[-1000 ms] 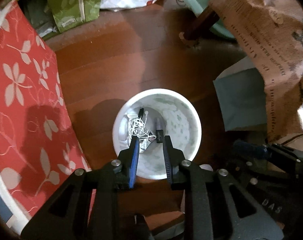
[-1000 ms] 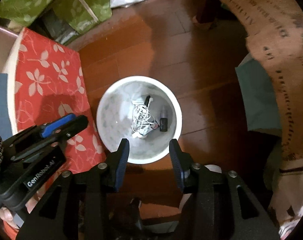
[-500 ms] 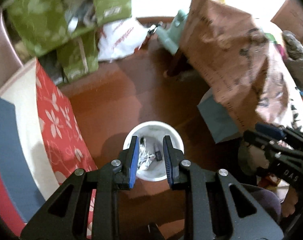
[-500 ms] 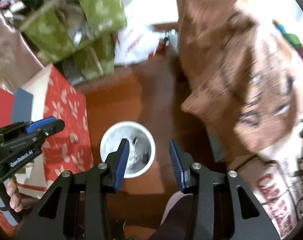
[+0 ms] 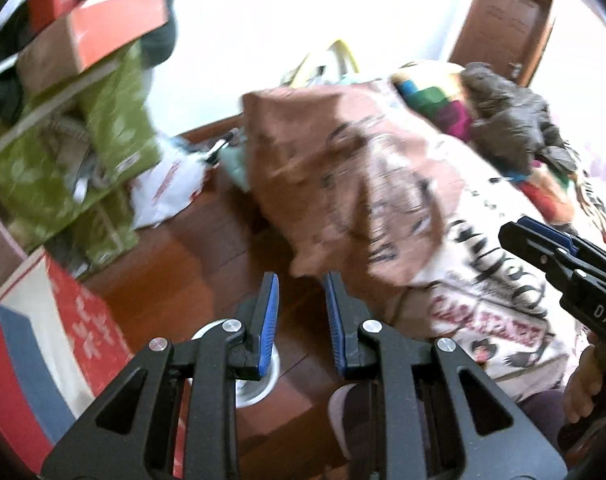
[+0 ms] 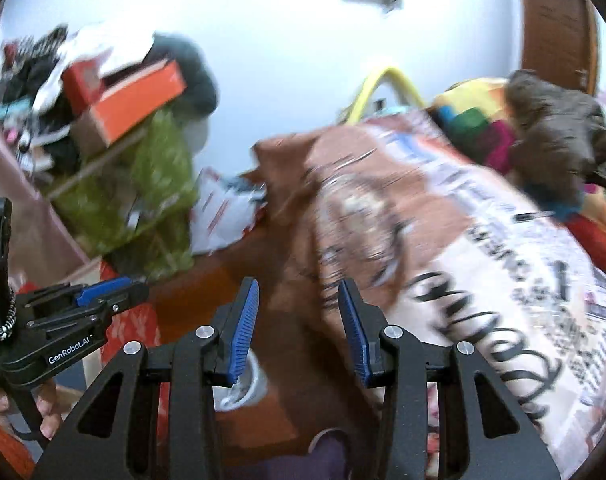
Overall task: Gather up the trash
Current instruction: 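Move both open tools back to the items on the bed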
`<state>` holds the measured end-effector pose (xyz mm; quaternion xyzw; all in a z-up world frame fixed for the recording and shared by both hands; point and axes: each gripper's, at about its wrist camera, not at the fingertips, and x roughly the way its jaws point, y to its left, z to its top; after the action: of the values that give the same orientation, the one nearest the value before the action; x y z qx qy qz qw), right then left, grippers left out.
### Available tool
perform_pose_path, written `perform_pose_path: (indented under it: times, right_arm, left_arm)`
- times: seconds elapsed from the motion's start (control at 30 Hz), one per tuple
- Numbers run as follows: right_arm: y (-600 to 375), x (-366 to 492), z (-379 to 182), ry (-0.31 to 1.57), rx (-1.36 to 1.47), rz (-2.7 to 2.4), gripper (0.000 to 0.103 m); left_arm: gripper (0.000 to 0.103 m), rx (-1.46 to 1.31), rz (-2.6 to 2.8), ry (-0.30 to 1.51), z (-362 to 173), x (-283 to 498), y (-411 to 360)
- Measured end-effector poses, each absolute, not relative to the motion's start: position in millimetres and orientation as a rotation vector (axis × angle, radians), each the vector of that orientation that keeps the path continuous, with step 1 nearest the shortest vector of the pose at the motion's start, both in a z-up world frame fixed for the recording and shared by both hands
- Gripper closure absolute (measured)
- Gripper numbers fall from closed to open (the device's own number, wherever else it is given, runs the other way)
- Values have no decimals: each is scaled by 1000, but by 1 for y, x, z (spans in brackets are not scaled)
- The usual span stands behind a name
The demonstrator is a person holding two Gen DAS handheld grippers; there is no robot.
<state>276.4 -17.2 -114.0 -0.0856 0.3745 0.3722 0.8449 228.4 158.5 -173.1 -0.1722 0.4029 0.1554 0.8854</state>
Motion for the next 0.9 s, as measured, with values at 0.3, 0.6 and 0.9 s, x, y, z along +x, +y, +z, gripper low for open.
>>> perform_pose_path:
  times: [0.3,0.6,0.9]
  right_arm:
    - [-131,316,-81,668,-53,584,41]
    - [-240,371,-109,712,-93,307,40]
    - [-305,413,-154,834,-38,198,40]
  left_arm:
    - [56,-200,173,787,-132,291,69]
    - [44,-171,1,813,-133,371,-10]
    - [44,-153,-141,968,-191,450,-79]
